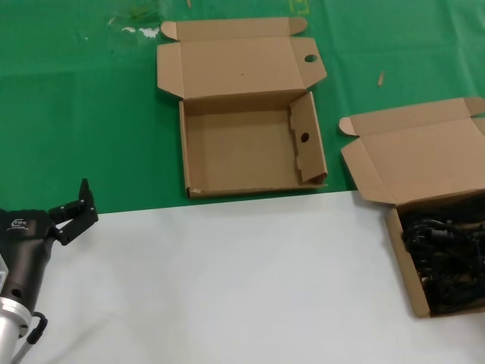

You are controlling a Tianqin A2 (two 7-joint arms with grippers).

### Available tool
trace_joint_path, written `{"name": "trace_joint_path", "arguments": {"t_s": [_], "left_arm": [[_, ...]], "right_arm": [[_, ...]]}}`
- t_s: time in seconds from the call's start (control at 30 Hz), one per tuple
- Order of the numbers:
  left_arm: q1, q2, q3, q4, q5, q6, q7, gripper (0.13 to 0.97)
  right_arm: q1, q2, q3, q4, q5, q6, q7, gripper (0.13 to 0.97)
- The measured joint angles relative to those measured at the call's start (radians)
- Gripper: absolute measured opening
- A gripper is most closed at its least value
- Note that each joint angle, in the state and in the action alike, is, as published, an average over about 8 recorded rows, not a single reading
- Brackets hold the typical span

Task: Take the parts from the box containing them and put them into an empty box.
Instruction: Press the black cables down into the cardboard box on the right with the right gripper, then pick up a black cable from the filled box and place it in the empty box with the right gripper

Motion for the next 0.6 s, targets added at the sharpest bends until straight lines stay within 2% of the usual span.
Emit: {"name": "trace_joint_path", "arguments": {"t_s": [0.13, 0.4, 0.6], "left_arm": [[0.0, 0.0, 0.0, 0.0, 0.0, 0.0, 0.0, 0.966], [0.0, 0.0, 0.0, 0.0, 0.0, 0.0, 0.0, 0.966], [0.0, 0.0, 0.0, 0.0, 0.0, 0.0, 0.0, 0.966]], "right_arm": [[-0.015, 0.01, 0.001, 0.011, 0.003, 0.001, 0.009, 0.63], [-0.04, 0.038, 0.01, 0.028, 0.009, -0.002, 0.025, 0.415], [-0.05, 0.051, 0.013, 0.04, 0.01, 0.001, 0.034, 0.316]]}}
